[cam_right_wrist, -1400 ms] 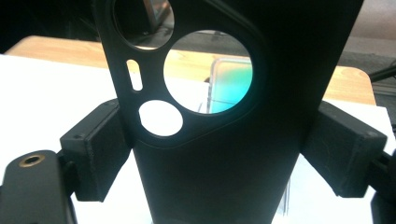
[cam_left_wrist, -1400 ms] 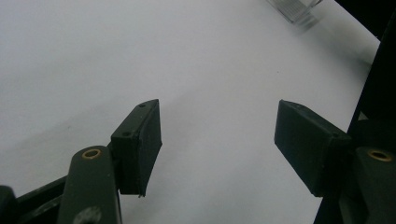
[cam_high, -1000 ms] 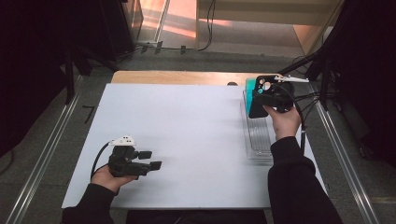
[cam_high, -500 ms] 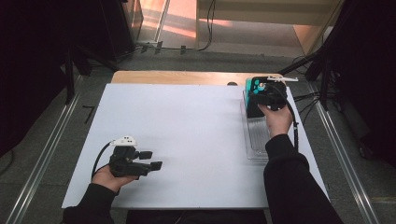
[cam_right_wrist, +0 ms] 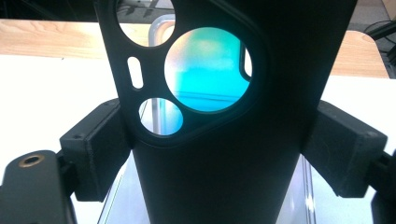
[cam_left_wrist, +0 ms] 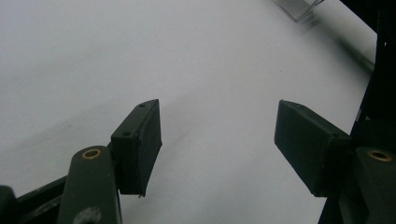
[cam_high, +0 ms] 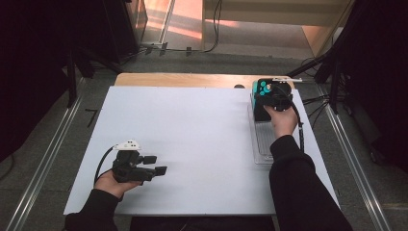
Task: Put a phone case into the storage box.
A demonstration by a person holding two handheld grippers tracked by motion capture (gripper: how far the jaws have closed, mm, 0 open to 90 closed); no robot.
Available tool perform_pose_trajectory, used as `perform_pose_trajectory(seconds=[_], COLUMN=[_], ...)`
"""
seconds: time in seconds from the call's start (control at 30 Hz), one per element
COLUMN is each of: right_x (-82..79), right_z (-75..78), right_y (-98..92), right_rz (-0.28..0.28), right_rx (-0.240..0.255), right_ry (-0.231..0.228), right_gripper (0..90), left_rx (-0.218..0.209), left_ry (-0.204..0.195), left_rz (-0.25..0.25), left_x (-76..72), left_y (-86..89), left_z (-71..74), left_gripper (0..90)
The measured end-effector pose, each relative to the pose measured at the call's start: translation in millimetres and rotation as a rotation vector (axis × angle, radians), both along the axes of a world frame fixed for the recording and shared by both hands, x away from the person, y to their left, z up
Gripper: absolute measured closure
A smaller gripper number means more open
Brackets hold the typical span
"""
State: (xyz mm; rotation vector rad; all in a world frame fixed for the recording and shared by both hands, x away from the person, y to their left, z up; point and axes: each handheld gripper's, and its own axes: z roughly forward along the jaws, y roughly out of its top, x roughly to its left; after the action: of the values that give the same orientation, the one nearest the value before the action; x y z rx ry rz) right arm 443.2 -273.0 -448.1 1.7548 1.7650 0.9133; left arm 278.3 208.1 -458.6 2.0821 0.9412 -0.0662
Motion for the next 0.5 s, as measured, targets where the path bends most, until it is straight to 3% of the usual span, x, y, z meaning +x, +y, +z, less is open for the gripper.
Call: perform_pose_trajectory(seconds=[0.37, 0.5], right_x=[11.3, 12.4], right_z=[-2.9, -3.3], right_y=[10.0, 7.3], right_rz=[0.014, 0.03], right_rx=[-0.047, -0.029], right_ry=[-0.007, -0.001], right_gripper=[11.7, 11.0], left_rx=[-0.005, -0.004], left_ry=[0.002, 0.002], left_rz=[0.003, 0.004], left_x=[0.2, 0.3], left_y=[0.8, 0.5], left_z=[-0.2, -0.2], left_gripper=[32.0, 31.9])
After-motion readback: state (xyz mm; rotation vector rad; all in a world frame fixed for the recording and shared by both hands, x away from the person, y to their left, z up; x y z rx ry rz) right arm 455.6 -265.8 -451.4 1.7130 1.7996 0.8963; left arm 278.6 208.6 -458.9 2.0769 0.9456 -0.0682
